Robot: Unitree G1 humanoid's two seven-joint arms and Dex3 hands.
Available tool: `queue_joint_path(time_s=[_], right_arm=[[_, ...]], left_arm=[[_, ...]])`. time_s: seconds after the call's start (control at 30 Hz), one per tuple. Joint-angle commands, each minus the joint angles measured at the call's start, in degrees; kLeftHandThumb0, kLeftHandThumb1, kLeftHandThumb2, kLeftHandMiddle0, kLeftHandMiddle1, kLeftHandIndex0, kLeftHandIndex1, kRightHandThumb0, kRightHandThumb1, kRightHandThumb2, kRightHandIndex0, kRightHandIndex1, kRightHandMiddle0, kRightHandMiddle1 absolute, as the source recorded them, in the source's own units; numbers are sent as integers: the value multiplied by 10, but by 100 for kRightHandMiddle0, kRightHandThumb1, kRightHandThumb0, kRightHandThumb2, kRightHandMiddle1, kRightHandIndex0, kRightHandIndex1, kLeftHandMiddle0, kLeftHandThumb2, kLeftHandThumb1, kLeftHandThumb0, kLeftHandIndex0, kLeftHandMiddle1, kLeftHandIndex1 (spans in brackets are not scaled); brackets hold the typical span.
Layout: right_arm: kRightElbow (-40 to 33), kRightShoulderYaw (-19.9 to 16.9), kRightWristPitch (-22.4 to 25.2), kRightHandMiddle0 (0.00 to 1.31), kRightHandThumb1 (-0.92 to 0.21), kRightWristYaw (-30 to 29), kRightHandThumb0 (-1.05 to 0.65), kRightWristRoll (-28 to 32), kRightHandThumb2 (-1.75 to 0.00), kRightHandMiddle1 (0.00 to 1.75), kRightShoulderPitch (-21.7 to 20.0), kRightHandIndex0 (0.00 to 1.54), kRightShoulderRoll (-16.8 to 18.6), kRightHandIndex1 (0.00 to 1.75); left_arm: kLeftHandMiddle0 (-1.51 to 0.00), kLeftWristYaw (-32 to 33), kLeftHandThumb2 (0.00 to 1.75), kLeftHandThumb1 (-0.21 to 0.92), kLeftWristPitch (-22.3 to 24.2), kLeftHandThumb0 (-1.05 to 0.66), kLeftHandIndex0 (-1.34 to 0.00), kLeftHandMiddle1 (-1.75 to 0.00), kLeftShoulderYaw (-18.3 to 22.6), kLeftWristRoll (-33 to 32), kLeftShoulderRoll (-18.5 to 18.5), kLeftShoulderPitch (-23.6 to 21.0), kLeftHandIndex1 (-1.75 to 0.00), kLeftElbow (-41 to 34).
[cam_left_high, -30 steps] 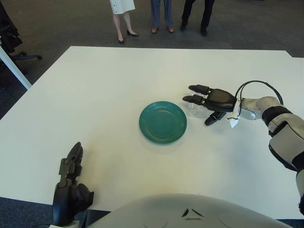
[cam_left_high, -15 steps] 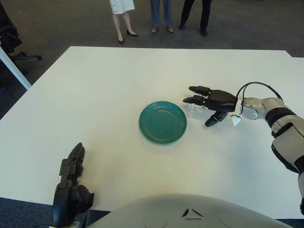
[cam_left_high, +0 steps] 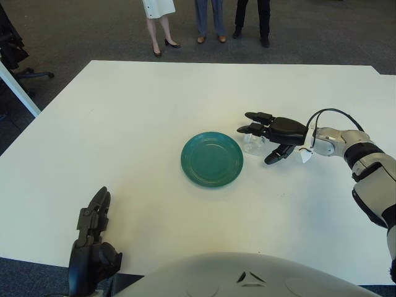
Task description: Put the bottle into the plate.
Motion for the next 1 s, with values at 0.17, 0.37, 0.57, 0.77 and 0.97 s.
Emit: queue_joint_path(time_s=[0.17,0.37,0.57,0.77,0.97], right_arm=[[9,-3,9,0,-92,86,-105,9,-51,42,37,18,19,1],[15,-16,18,0,-92,120,-104,29,-41,53,44,28,23,4],[12,-22,17,0,-92,134,-102,36,-32,62,47,34,20,5],[12,-30,17,0,-92,153,-101,46,-21,67,48,38,16,5],[13,-36,23,0,-92,162,-101,46,-17,69,47,42,14,7]], left_arm=[[-24,-17,92,92,2,-102,0,0,7,2,2,116,-60,16],[-25,-7,92,92,27,-102,0,-1,9,13,-4,122,-62,-10],[-26,-1,93,92,48,-102,0,-1,10,25,-11,126,-63,-33],[-27,2,93,92,60,-102,0,-1,6,27,-21,128,-64,-49],[-27,-5,92,92,41,-104,0,-1,2,27,-21,121,-65,-44]])
